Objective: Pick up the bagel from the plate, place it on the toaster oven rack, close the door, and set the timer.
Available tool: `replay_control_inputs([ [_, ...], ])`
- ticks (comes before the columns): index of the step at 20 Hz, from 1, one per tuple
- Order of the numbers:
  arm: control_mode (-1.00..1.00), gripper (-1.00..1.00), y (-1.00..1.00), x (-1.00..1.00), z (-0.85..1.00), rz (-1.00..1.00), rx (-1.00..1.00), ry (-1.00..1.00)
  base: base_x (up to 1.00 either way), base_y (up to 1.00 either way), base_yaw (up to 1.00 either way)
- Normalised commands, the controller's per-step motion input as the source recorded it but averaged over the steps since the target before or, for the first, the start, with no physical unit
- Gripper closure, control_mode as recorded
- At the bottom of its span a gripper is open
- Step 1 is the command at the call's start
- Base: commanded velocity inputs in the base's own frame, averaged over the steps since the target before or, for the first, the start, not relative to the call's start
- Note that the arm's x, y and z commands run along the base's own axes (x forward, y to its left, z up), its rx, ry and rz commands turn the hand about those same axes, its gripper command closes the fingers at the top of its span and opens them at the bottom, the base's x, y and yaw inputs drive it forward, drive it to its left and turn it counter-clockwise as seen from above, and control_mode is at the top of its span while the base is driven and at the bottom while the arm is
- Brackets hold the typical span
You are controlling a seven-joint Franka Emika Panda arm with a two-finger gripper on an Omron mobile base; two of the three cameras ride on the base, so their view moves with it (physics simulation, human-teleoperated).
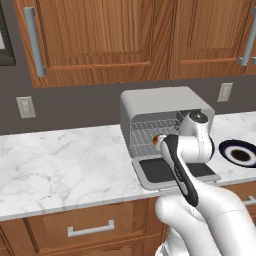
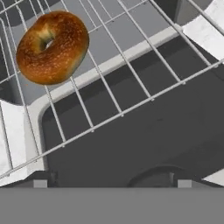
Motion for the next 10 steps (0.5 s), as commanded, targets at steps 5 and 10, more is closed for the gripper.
replay_control_inputs([
  [5, -1.0, -1.0, 0.0, 0.21, -0.26, 0.13, 0.0, 0.14, 0.0, 0.0, 0.0],
  [10, -1.0, -1.0, 0.03, 0.3, -0.26, 0.12, 0.0, 0.11, 0.0, 0.0, 0.0],
])
